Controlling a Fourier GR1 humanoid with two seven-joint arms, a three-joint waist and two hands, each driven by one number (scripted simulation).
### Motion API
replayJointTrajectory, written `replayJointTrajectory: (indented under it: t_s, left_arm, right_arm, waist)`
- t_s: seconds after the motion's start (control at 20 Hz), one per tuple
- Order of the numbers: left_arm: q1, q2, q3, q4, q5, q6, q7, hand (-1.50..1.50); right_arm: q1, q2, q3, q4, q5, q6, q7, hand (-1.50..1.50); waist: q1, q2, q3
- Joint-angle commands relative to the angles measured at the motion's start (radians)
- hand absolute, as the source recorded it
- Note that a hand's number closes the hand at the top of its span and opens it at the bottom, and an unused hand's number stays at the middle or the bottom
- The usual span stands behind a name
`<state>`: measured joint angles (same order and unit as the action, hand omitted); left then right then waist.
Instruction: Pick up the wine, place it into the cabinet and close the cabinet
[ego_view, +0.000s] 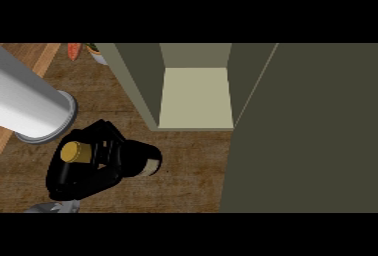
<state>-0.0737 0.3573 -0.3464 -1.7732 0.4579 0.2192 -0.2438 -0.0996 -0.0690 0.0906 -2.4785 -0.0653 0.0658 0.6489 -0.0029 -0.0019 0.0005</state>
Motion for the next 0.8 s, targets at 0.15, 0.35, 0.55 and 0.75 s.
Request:
replayJointTrajectory:
  t_s: [0.15, 0.35, 0.55, 0.75]
  left_arm:
    - [-0.142, -0.144, -0.102, -0.039, -0.103, 0.112, 0.149, 1.50]
    - [-0.234, -0.170, -0.057, -0.049, -0.098, 0.137, 0.263, 1.50]
    - [-0.326, -0.287, -0.103, 0.005, -0.189, 0.234, 0.311, 1.50]
    - [-0.322, -0.352, -0.175, 0.018, -0.306, 0.301, 0.305, 1.50]
  right_arm:
    - [-0.003, -0.013, -0.031, -0.095, -0.083, 0.002, 0.071, -1.50]
    - [0.077, -0.009, -0.048, -0.148, -0.129, 0.024, 0.068, -1.50]
    - [0.056, 0.003, -0.026, -0.103, -0.090, 0.030, 0.036, -1.50]
    - [0.104, 0.023, 0.018, -0.091, -0.052, 0.046, -0.010, -1.50]
  waist:
    - [-0.007, 0.000, 0.000]
    - [-0.009, 0.000, 0.000]
    - [-0.007, 0.000, 0.000]
    - [-0.005, 0.000, 0.000]
